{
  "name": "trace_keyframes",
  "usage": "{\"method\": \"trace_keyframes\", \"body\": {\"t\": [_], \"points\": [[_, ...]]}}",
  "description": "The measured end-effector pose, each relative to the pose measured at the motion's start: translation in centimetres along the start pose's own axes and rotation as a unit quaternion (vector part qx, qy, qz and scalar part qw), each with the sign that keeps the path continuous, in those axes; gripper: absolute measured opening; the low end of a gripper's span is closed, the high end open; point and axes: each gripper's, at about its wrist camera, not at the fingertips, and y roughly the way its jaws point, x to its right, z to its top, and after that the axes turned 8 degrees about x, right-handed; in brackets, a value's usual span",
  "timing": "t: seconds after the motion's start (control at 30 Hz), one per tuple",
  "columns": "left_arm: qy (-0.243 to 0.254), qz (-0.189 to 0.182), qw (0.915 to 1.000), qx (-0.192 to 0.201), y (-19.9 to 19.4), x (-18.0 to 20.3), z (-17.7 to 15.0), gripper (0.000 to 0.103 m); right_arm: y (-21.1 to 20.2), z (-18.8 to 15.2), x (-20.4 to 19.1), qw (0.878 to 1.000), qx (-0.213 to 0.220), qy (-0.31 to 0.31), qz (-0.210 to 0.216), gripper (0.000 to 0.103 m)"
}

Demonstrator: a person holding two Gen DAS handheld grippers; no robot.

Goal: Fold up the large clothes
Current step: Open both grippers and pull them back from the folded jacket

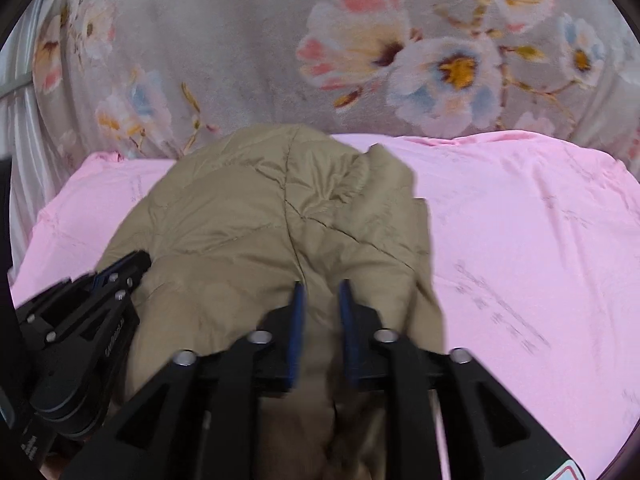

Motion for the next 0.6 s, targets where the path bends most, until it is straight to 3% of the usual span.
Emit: {"method": "trace_keyframes", "body": {"t": [0.03,0.07,0.1,0.3,0.6], "points": [[-0.002,0.003,1.0,0.006,-1.3,-0.2,-0.4,0.046,-1.2,-0.5,0.3,1.0,0.001,0.0,-0.003,0.06],[-0.005,0.01,0.9999,0.012,-2.8,-0.4,-0.9,0.082,-2.3,-1.1,0.5,1.0,0.0,-0.002,-0.007,0.061],[-0.014,0.018,0.9995,0.02,-4.5,-0.7,-1.6,0.095,-3.6,-2.0,0.7,1.0,-0.005,-0.009,-0.013,0.062],[-0.027,-0.003,0.9996,-0.009,-10.4,-1.8,-5.1,0.094,-9.2,-6.4,1.6,0.999,-0.034,-0.019,-0.036,0.074],[-0.014,0.014,0.9983,-0.055,-16.3,-1.8,-9.0,0.098,-14.1,-10.5,1.3,0.997,-0.057,-0.012,-0.053,0.086]]}}
